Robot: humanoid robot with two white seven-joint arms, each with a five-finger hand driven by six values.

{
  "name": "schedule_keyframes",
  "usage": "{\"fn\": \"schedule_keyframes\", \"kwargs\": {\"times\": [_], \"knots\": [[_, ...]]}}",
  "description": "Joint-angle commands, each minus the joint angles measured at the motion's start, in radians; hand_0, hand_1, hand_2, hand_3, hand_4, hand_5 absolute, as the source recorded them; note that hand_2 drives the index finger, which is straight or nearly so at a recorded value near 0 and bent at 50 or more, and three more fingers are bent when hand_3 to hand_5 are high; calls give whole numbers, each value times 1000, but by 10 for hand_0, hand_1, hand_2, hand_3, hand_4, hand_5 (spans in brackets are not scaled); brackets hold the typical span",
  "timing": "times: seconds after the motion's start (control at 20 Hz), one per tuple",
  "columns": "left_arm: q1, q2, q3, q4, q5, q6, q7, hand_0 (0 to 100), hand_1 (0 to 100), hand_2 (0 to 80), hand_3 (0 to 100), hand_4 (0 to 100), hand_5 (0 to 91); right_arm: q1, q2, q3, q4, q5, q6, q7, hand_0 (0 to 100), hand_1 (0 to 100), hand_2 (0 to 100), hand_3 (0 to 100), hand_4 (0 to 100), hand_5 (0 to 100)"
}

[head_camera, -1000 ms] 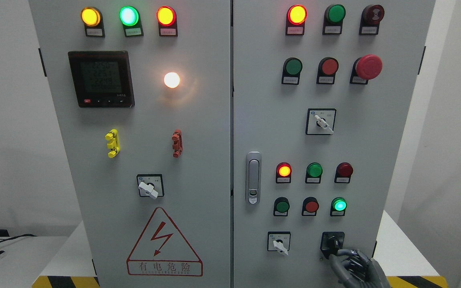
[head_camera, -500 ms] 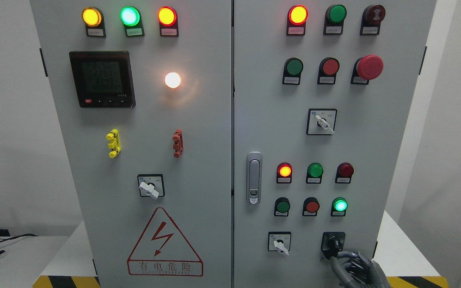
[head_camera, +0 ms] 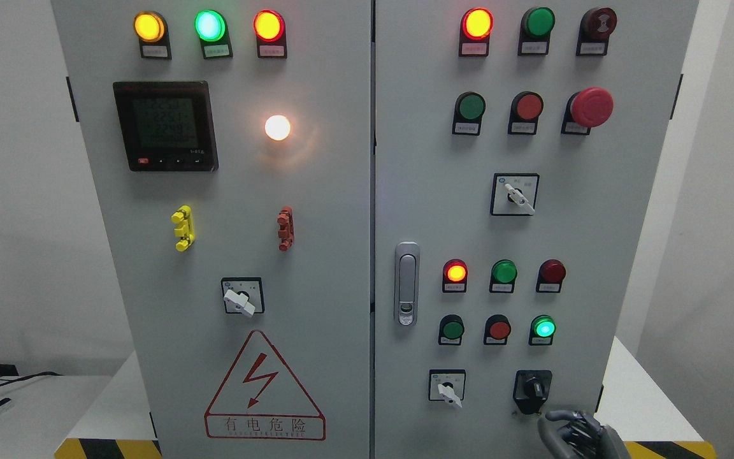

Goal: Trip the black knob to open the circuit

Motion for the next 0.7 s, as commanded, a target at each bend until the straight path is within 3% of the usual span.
{"fn": "schedule_keyframes", "kwargs": {"times": [0.0, 0.15, 0.25, 0.3, 0.4, 0.65], "knots": [[0, 0, 0, 0, -31, -1, 0, 120, 389, 0, 0, 0, 0, 102, -12, -63, -98, -8, -6, 26, 433, 657, 472, 766, 681, 628], [0, -1, 0, 0, -31, -1, 0, 120, 389, 0, 0, 0, 0, 222, -17, -84, -189, -10, -37, 32, 411, 504, 485, 731, 652, 606], [0, 0, 0, 0, -31, -1, 0, 120, 389, 0, 0, 0, 0, 305, -18, -101, -230, -10, -86, 34, 327, 374, 482, 653, 569, 542], [0, -1, 0, 0, -31, -1, 0, 120, 389, 0, 0, 0, 0, 343, -23, -107, -247, -10, -110, 40, 313, 366, 476, 641, 555, 527], [0, 0, 0, 0, -31, -1, 0, 120, 389, 0, 0, 0, 0, 418, -22, -124, -279, -10, -149, 58, 211, 260, 418, 547, 467, 447], [0, -1, 0, 0, -31, -1, 0, 120, 389, 0, 0, 0, 0, 552, -20, -144, -310, -11, -250, 81, 93, 136, 362, 479, 412, 393]]}}
